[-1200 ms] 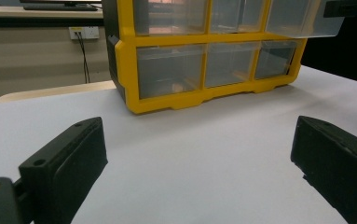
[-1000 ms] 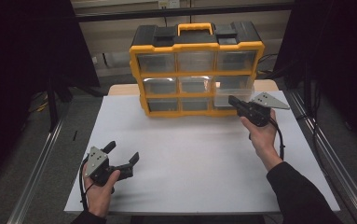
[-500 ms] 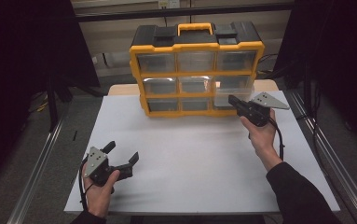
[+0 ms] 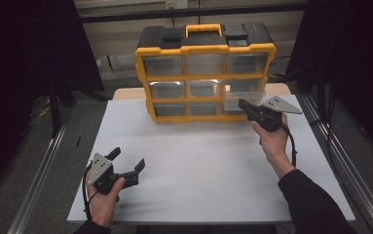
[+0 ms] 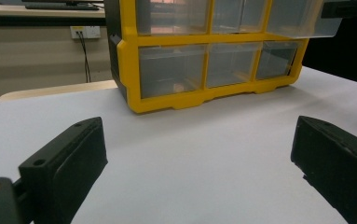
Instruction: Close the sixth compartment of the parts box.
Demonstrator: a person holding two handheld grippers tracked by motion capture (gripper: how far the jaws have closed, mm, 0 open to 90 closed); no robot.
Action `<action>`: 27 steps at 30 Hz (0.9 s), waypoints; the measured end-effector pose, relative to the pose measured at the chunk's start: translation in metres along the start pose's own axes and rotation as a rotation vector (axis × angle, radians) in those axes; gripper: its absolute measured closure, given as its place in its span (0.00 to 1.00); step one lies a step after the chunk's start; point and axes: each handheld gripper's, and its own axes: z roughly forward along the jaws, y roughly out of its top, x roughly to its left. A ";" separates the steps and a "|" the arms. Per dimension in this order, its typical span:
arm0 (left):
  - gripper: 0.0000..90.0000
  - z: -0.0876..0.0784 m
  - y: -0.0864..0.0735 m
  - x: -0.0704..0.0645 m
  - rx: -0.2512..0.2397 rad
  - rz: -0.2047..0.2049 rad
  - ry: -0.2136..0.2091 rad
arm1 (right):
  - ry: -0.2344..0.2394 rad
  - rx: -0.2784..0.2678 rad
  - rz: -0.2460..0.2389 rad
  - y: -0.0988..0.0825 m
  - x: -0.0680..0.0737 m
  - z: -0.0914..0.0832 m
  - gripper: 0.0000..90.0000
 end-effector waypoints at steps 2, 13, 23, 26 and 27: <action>0.04 0.000 0.000 0.000 0.004 0.005 0.005 | -0.001 -0.001 -0.001 0.000 0.000 0.000 1.00; 0.04 -0.001 0.000 0.001 0.015 0.021 0.003 | -0.005 0.006 -0.002 -0.001 -0.002 0.003 1.00; 0.04 0.000 0.000 0.001 0.019 0.016 0.010 | -0.006 0.009 -0.005 -0.001 -0.002 0.005 1.00; 0.04 0.000 0.000 0.001 0.015 0.016 0.001 | -0.006 0.010 -0.006 -0.001 -0.004 0.005 1.00; 0.04 0.000 0.000 0.001 0.015 0.014 0.000 | -0.004 0.011 -0.006 -0.001 -0.004 0.005 1.00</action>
